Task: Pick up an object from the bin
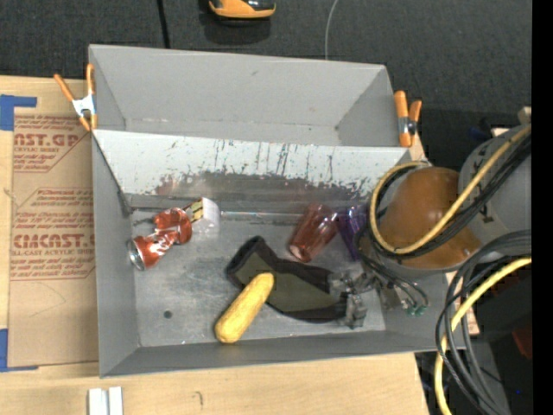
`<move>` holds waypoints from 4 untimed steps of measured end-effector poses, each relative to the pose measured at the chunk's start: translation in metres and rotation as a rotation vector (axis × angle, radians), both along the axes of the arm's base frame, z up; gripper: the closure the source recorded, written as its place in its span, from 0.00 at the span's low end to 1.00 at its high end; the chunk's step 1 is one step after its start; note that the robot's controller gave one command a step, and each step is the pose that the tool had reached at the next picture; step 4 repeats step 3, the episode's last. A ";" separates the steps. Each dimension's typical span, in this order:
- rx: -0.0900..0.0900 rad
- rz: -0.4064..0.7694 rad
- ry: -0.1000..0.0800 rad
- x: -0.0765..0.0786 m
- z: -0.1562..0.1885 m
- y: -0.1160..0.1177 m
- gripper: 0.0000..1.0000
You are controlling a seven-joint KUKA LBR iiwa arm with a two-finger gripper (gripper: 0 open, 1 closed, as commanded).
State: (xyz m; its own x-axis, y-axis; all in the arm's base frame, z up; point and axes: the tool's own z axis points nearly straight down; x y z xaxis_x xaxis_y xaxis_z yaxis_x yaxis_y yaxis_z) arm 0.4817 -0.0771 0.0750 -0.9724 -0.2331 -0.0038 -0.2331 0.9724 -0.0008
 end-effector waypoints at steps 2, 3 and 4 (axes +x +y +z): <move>0.000 0.028 0.003 -0.001 0.110 0.021 1.00; 0.000 0.033 0.004 0.012 0.127 0.028 1.00; 0.000 0.033 0.004 0.012 0.127 0.028 1.00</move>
Offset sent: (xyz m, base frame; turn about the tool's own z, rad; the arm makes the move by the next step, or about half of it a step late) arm -0.0023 0.0218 0.1115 -0.0300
